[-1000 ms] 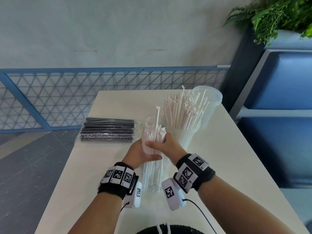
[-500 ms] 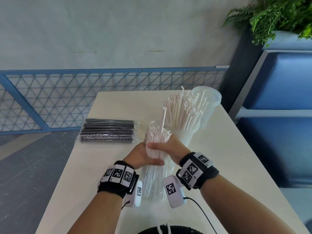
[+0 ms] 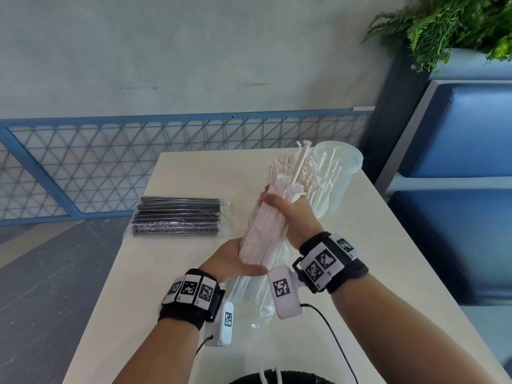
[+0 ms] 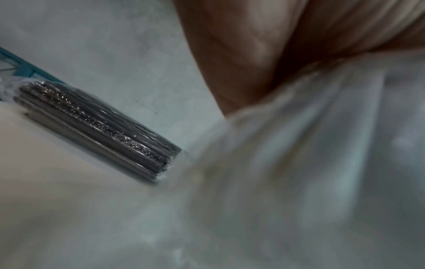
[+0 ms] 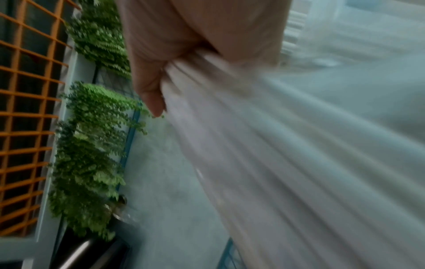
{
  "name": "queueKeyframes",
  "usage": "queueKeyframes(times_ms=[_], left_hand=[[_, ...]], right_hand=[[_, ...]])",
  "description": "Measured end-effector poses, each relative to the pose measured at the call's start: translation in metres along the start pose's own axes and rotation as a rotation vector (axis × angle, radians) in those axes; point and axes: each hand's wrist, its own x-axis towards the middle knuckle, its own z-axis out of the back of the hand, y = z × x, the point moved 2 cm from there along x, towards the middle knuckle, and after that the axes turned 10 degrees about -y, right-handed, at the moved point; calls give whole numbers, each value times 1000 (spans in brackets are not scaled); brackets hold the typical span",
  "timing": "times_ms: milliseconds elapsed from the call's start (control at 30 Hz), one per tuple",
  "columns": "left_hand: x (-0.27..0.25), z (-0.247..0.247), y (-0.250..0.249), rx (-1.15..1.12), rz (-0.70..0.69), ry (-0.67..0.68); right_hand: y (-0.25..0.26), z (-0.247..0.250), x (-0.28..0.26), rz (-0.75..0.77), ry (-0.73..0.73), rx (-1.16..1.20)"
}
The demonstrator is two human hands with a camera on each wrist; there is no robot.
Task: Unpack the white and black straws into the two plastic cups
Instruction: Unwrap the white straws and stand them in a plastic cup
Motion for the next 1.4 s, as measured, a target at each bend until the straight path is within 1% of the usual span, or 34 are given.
queueKeyframes(times_ms=[67,167,200,300,367,400,467,567,667,800,900,967,1067,1167,1233,1400], left_hand=[[0,1,5,9,-4,-4],[-2,4,6,-25,-10,-31],[-2,4,5,-32,-10,-36],[-2,3,-3,-53,-15,-63],[0,3,-4,-60,-24,-56],[0,3,-4,-50,-31,-47],[1,2,-1,-32,-36,-38],[2,0,0,-40,-42,-69],[6,0,3,-62,-43,-97],[7,8,13,-77,-71,-171],[5,13,16,-110,-127,-246],[6,16,17,-106,-163,-271],[8,15,16,-114,-184,-325],[8,15,18,-142,-181,-384],[9,14,17,-184,-166,-391],[10,12,15,-287,-122,-411]], right_hand=[[14,3,4,1,-45,72],[23,4,8,16,-52,137],[22,4,9,20,-30,122],[6,2,9,-7,119,35],[-9,1,4,-34,236,-13],[-15,1,-1,-38,257,-40],[-22,0,-7,-38,213,-43],[-17,-4,-8,21,100,-25],[1,-9,-7,61,-8,13],[32,-6,2,120,-155,46],[54,-2,8,175,-209,94],[65,0,12,206,-235,116],[80,1,16,282,-295,100],[97,3,16,370,-349,64],[109,3,15,435,-382,44],[135,0,14,582,-409,37]])
